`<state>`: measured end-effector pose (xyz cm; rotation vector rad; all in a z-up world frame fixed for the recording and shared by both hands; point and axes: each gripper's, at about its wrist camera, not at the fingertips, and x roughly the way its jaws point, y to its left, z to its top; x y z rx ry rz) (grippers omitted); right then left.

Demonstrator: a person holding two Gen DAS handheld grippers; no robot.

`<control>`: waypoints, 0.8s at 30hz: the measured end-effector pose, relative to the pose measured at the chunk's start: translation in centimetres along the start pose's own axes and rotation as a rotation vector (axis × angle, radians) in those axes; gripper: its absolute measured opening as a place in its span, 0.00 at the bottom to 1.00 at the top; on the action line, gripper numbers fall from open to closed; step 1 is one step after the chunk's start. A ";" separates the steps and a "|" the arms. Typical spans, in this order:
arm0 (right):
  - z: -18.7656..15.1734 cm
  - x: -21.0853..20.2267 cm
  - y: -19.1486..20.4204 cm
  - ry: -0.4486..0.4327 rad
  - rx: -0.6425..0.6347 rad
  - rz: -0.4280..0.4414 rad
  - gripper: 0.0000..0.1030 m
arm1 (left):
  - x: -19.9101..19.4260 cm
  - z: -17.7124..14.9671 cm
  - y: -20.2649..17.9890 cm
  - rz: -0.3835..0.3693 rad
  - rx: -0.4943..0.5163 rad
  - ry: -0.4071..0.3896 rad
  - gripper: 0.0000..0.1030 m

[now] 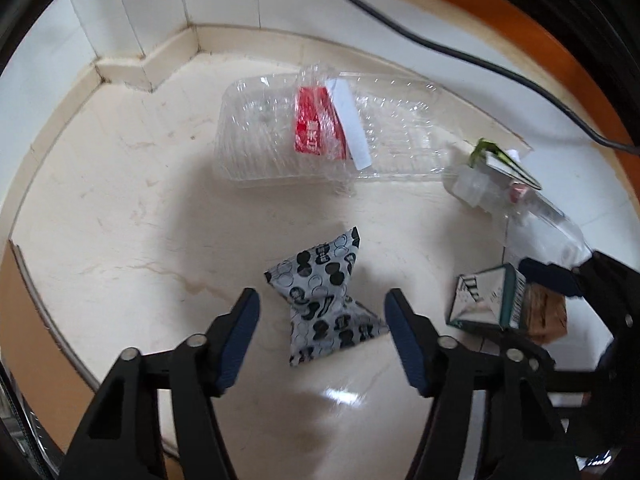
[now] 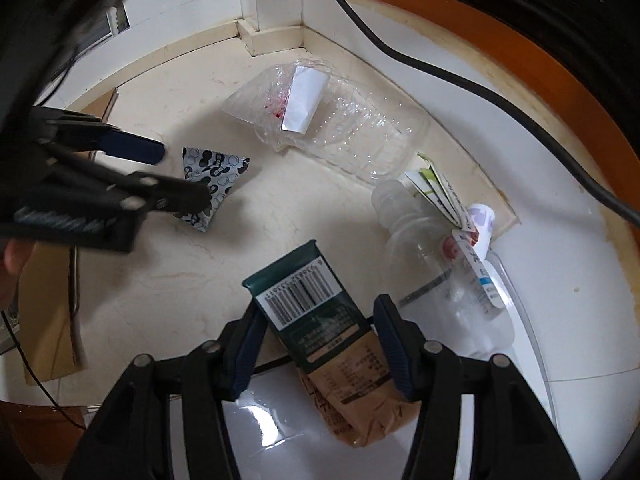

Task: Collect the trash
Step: 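Grasp the patterned wrapper with the left tool while the right tool grasps the green packet, then carry the patterned wrapper and green packet down over the floor bin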

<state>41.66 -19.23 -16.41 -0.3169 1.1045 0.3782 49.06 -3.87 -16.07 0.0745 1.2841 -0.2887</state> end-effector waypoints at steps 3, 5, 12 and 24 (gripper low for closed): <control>-0.2 -0.1 0.0 -0.002 -0.004 -0.007 0.45 | 1.2 0.4 -0.2 0.013 -0.010 0.022 0.40; -0.3 -0.2 0.1 -0.002 -0.007 -0.014 0.43 | 1.5 0.4 -0.4 0.015 -0.004 0.033 0.35; -0.7 -1.5 0.2 -0.031 0.036 -0.017 0.38 | 0.0 -1.0 -1.4 0.037 0.026 -0.023 0.30; -2.3 -8.1 1.5 -0.137 0.095 0.079 0.38 | -9.0 -7.3 -4.6 0.041 0.088 -0.148 0.30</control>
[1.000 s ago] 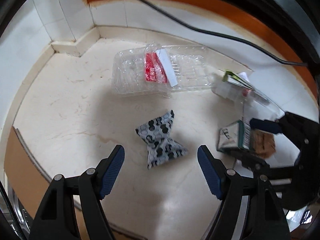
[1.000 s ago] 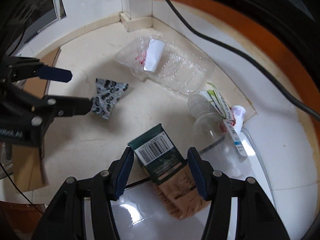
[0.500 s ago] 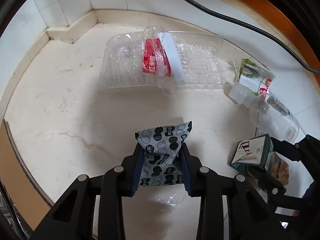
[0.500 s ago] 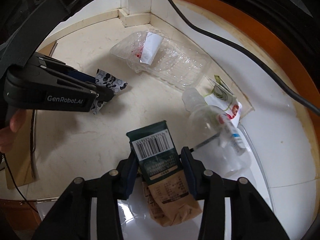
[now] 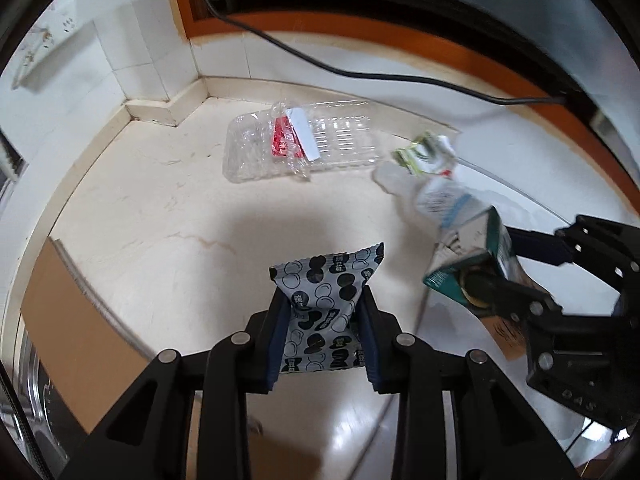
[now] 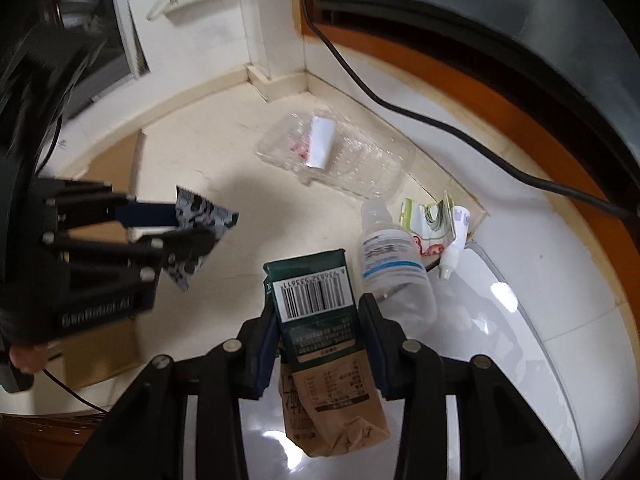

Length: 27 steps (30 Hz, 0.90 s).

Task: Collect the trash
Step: 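Carry the patterned wrapper and green packet down over the floor bin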

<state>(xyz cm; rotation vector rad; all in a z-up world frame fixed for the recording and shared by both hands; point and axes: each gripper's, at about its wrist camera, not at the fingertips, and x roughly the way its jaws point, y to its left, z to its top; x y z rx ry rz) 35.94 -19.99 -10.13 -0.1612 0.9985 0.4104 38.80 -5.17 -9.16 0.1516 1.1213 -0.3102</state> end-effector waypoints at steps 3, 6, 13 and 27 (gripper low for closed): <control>-0.8 -1.8 0.9 -0.019 0.000 0.022 0.37 | -2.6 -1.5 -0.5 0.002 0.001 -0.024 0.30; -2.1 -4.1 1.9 -0.039 -0.005 0.042 0.37 | -5.1 -3.3 -1.2 -0.001 -0.001 -0.043 0.30; -5.5 -8.9 4.6 -0.076 -0.011 0.090 0.37 | -10.8 -8.7 -3.7 0.000 0.020 -0.099 0.30; -12.8 -13.6 9.4 -0.073 -0.030 0.170 0.37 | -16.4 -18.1 -6.4 -0.002 0.009 -0.114 0.30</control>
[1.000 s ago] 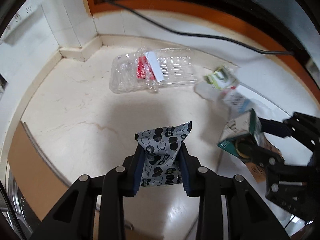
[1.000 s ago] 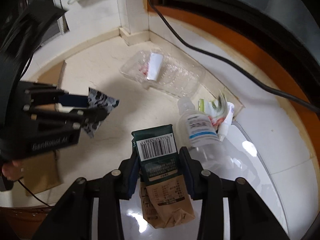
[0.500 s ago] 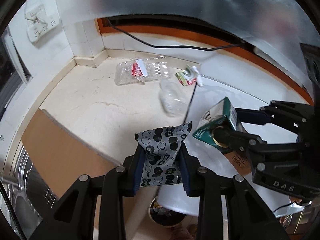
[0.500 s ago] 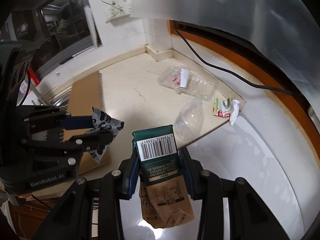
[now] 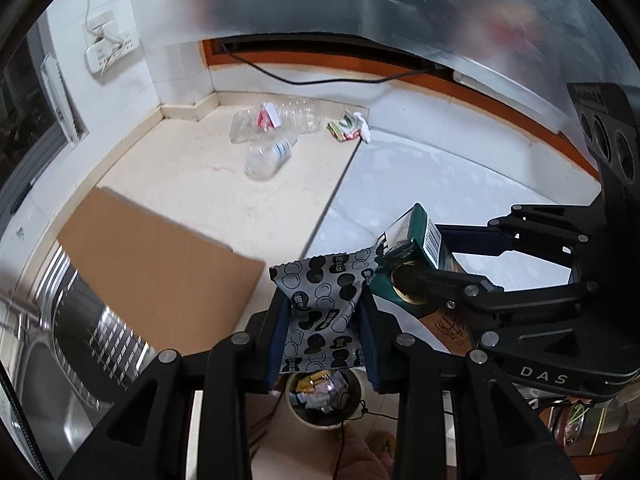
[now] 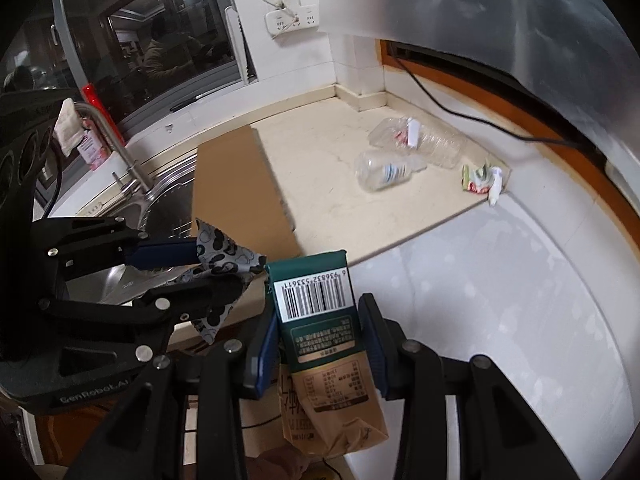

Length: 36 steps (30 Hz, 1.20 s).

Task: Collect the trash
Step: 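Carry the patterned wrapper and green packet down over the floor bin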

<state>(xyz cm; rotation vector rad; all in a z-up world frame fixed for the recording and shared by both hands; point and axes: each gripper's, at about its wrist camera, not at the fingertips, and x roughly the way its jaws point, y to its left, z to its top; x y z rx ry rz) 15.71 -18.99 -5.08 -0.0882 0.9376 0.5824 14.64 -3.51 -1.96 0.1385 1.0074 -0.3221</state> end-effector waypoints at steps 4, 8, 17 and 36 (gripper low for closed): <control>-1.9 -0.7 1.5 0.007 -0.006 0.024 0.37 | -1.2 -2.3 0.0 0.012 -0.012 0.008 0.30; -3.8 -0.9 2.7 0.026 -0.014 0.046 0.37 | -2.0 -4.6 0.3 0.037 -0.026 0.023 0.30; -7.6 0.5 4.6 0.103 -0.013 0.083 0.37 | -1.8 -9.9 0.9 0.098 -0.069 0.085 0.30; -9.9 0.4 8.3 0.163 -0.025 0.212 0.37 | -4.5 -13.4 1.0 0.091 -0.111 0.165 0.30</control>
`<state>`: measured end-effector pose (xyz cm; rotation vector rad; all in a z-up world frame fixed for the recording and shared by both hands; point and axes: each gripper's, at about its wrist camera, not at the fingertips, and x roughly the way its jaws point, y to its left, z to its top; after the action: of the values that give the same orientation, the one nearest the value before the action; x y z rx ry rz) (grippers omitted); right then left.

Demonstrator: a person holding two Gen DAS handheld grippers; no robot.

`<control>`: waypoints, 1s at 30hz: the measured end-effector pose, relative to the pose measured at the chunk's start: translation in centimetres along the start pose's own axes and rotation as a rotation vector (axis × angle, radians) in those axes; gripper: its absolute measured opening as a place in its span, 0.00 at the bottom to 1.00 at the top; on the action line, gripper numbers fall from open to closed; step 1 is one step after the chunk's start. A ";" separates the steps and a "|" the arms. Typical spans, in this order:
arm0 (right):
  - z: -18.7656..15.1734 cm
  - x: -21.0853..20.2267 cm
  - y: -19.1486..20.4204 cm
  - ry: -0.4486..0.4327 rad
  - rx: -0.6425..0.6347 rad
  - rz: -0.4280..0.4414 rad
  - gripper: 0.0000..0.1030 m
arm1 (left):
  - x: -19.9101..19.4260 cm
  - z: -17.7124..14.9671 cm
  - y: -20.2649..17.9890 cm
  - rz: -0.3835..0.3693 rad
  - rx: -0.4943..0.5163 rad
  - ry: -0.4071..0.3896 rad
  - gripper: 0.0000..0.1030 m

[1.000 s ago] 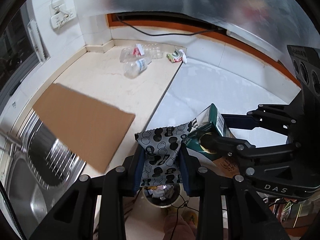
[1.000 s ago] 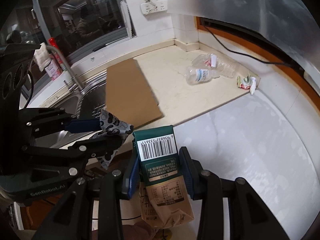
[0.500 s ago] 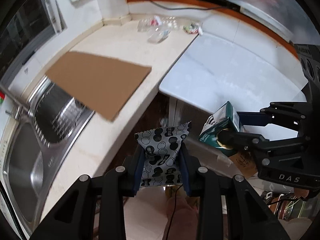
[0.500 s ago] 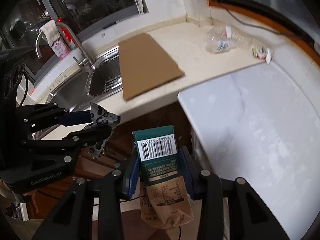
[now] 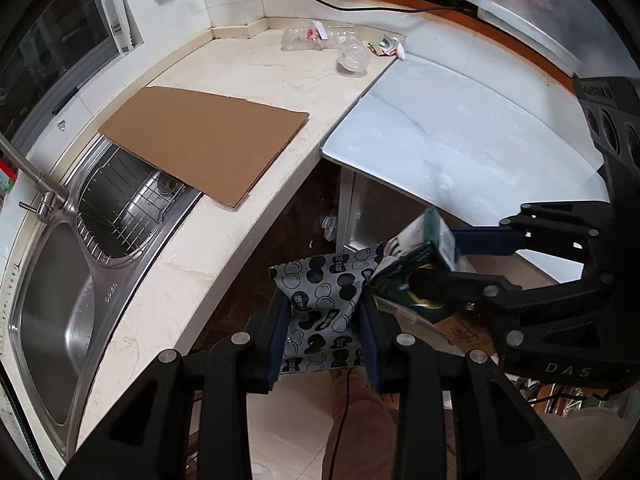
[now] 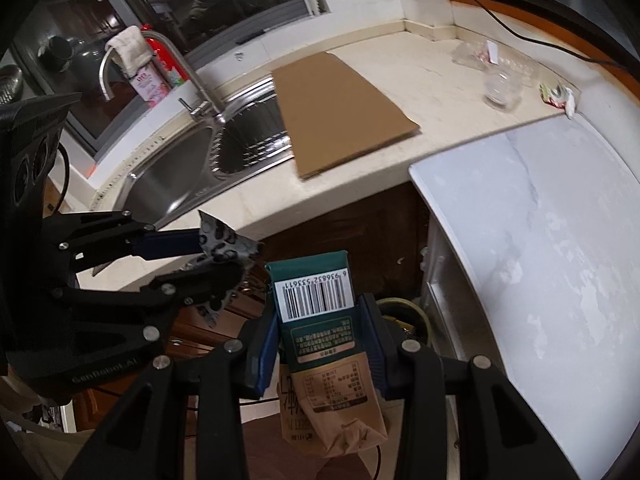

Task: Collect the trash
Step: 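Carry the patterned wrapper and green packet down over the floor bin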

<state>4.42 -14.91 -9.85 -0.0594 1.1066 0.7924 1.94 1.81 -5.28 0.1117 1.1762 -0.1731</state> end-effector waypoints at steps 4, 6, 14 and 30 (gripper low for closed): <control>0.2 -0.6 0.9 -0.006 -0.014 0.018 0.37 | -0.9 0.1 0.0 -0.003 0.003 -0.003 0.30; 0.3 -0.9 1.1 -0.013 -0.015 0.026 0.37 | -1.5 0.2 0.1 -0.006 0.004 -0.013 0.30; 0.4 -1.1 1.8 -0.031 -0.033 0.026 0.37 | -1.2 -0.2 0.2 0.020 0.014 -0.019 0.30; -6.0 14.3 -4.5 0.070 0.105 -0.125 0.37 | 18.5 -7.2 0.4 0.017 -0.077 0.111 0.31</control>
<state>5.40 -12.96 -25.86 -0.0680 1.1974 0.6231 2.40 2.03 -25.15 0.0638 1.2911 -0.1077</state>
